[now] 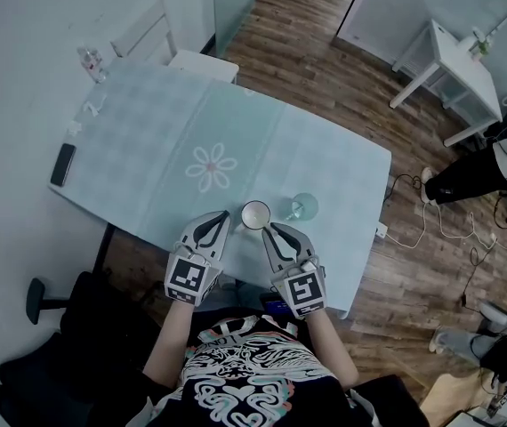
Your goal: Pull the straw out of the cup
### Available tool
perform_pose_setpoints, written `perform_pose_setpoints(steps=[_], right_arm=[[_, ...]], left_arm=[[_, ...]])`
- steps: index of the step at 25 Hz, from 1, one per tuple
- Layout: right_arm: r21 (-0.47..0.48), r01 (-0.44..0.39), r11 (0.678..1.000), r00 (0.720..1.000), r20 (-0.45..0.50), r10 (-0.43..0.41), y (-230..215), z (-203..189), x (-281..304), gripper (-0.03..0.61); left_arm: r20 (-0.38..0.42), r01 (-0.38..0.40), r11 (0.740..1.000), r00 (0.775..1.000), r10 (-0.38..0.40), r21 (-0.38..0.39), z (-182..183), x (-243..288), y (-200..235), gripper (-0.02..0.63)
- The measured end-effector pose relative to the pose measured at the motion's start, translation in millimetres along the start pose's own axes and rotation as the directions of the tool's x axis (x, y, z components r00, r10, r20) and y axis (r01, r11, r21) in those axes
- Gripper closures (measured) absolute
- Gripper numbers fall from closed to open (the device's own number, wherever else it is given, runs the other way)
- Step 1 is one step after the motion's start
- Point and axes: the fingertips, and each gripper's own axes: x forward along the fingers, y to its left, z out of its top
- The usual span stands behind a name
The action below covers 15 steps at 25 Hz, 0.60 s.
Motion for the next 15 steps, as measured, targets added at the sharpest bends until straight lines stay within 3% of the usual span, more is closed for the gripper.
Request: perform_pose_setpoints(steps=[15], right_arm=[[-0.001, 0.006, 1.000, 1.000, 0.027, -0.006, -2, 17, -5, 0.512]], left_arm=[[0.040, 0.014, 1.000, 0.999, -0.015, 0.023, 17, 1, -2, 0.611]])
